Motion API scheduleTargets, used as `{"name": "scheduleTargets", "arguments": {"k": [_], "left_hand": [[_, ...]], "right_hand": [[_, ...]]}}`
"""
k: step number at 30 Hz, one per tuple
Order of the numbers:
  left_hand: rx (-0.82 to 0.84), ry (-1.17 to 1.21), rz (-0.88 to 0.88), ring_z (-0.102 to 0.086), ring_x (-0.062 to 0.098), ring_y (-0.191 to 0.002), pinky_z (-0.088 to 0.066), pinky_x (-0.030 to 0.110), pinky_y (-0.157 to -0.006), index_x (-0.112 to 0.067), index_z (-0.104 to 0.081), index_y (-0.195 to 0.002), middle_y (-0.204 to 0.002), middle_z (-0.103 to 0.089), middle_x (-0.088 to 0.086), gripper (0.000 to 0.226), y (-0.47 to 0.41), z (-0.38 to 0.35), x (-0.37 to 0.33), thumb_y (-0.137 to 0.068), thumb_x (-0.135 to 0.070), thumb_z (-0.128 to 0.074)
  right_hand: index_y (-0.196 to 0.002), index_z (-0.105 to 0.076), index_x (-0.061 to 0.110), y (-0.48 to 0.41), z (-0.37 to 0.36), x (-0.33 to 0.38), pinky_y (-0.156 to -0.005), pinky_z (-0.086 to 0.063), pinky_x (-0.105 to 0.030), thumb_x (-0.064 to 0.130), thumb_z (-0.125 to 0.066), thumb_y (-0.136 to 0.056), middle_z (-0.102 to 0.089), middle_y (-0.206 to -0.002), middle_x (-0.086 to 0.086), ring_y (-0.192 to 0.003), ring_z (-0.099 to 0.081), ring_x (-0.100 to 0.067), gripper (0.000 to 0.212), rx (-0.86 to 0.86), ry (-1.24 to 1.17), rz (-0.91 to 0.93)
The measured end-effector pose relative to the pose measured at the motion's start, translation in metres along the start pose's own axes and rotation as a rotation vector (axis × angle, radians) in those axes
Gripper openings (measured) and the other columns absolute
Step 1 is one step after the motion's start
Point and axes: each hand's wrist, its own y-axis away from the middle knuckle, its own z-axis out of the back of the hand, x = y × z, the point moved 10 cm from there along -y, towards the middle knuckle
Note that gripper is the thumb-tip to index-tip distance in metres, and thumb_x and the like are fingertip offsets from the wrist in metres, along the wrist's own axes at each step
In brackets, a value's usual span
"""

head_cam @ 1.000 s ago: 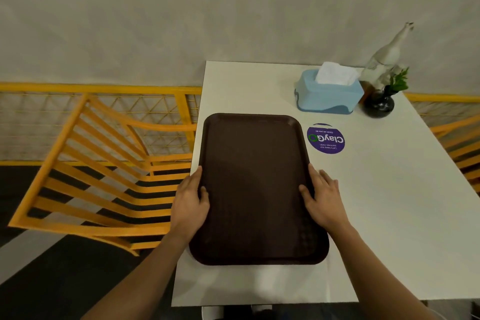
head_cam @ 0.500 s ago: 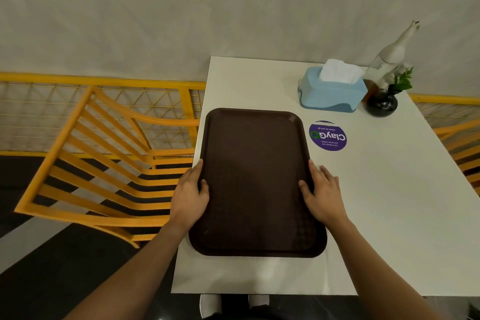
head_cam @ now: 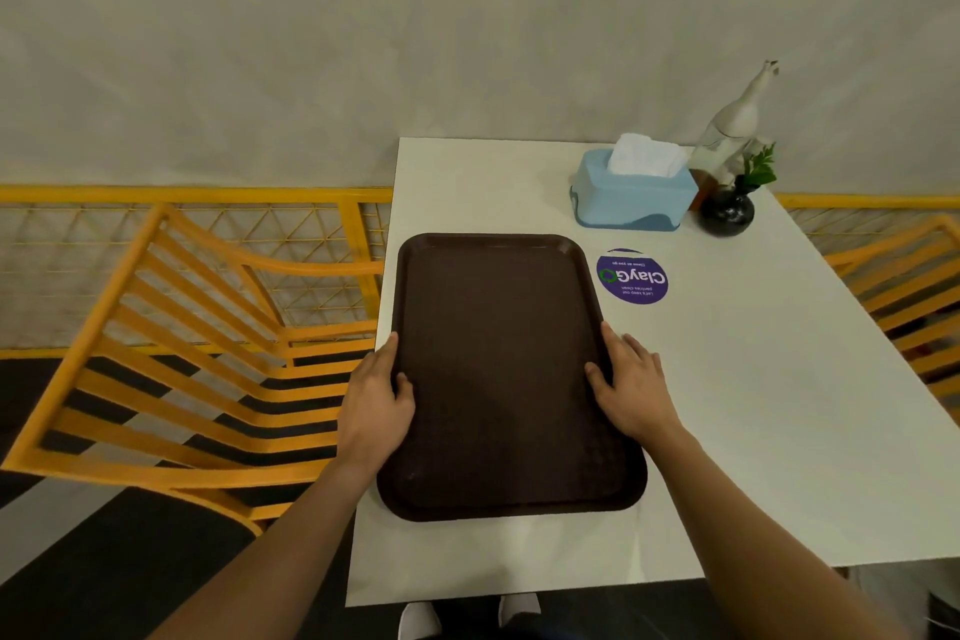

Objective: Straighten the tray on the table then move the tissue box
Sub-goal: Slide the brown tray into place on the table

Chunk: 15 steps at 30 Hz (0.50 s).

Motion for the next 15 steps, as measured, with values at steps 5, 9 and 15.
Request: {"name": "scheduleTargets", "arguments": {"k": [5, 9, 15], "left_hand": [[0.054, 0.035, 0.008, -0.043, 0.025, -0.141, -0.040, 0.048, -0.115, -0.022, -0.031, -0.158, -0.152, -0.049, 0.003, 0.064, -0.003, -0.003, 0.002, -0.100, -0.026, -0.056], [0.017, 0.078, 0.009, -0.041, 0.026, -0.142, -0.038, 0.047, -0.114, -0.026, -0.028, -0.157, -0.153, -0.043, 0.003, 0.068, -0.006, 0.007, -0.003, -0.098, -0.038, -0.059], [-0.071, -0.004, -0.142, -0.041, 0.025, -0.140, -0.037, 0.042, -0.115, -0.023, -0.043, -0.150, -0.149, -0.046, 0.004, 0.058, -0.029, 0.010, -0.066, -0.096, -0.035, -0.061]], "right_hand": [[-0.158, -0.026, 0.022, 0.000, 0.006, 0.000, -0.117, -0.028, -0.054, 0.044, -0.052, -0.100, -0.046, -0.152, -0.007, -0.140, -0.040, -0.031, 0.067, -0.002, -0.043, -0.003], [-0.153, -0.036, 0.020, -0.001, 0.017, -0.001, -0.117, -0.031, -0.047, 0.047, -0.055, -0.098, -0.047, -0.153, -0.005, -0.140, -0.039, -0.028, 0.064, -0.035, -0.150, -0.005], [-0.148, -0.047, 0.019, -0.014, 0.054, -0.022, -0.113, -0.034, -0.041, 0.046, -0.059, -0.097, -0.048, -0.152, -0.003, -0.140, -0.040, -0.024, 0.058, -0.130, -0.237, -0.027]]}}
